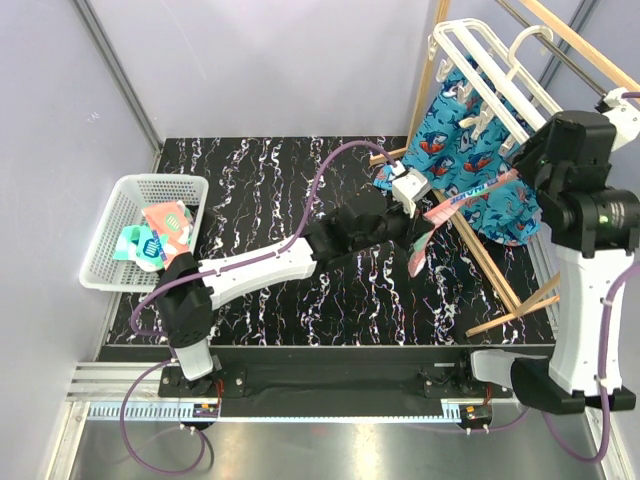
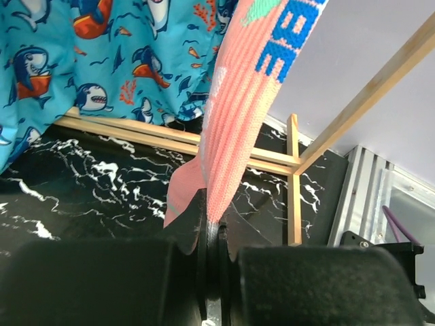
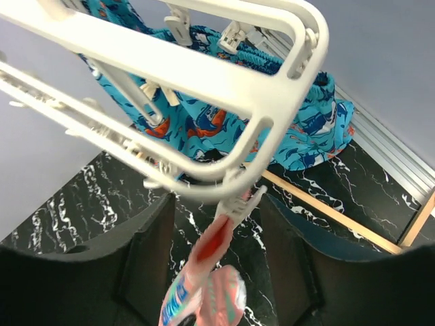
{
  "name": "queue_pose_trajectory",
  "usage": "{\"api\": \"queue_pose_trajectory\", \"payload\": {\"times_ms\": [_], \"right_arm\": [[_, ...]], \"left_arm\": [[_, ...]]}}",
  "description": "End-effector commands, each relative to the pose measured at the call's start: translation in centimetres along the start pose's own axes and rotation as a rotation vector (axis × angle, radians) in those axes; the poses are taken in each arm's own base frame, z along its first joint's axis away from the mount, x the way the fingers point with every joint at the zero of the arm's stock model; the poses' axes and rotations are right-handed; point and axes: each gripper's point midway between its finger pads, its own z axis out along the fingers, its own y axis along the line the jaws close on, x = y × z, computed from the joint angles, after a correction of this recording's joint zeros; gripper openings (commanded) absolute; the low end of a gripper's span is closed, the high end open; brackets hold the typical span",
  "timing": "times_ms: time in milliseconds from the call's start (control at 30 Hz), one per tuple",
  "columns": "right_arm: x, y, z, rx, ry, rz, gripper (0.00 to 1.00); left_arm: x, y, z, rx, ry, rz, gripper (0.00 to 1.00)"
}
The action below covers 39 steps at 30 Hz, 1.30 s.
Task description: Remove the socks clipped to the hanger
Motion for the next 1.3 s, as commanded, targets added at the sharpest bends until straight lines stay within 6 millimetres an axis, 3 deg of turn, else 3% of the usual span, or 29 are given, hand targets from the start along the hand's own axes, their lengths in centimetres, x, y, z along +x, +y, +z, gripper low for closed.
{"api": "queue_pose_trajectory", "payload": {"times_ms": [0, 700, 833, 867, 900, 967, 1267], "right_arm": [[-1.3, -0.4, 0.9, 0.065, -0.051, 0.033, 0.59], [-1.1, -1.4, 2.4, 0.136, -0.106, 0.057, 0.45], [-1.1, -1.4, 2.4, 0.130, -0.109, 0.054, 0.30], [-1.1, -1.4, 2.4, 0.130, -0.109, 0.053, 0.23], [-1.1, -1.5, 2.4, 0.133, -0.110, 0.055, 0.10], [-1.1, -1.5, 2.4, 0.132, -0.111, 0.054, 0.00], [-1.3, -1.4, 2.0, 0.118, -0.115, 0.048, 0.00]], "left_arm": [[-5.1, -0.3, -1.5, -0.018, -0.155, 0.045, 0.00], [-5.7, -1.3, -2.2, -0.016, -0.179, 0.067, 0.00], [-5.6, -1.4, -2.3, -0.014, -0.177, 0.067, 0.00], [-5.7, -1.0, -2.3, -0.036, -0.182, 0.063, 0.00], [-5.8, -1.1, -2.4, -0.035, -0.185, 0.063, 0.00], [-5.9, -1.1, -2.4, -0.035, -0.185, 0.062, 0.00], [-5.2, -0.5, -2.7, -0.065, -0.174, 0.049, 0.00]]}}
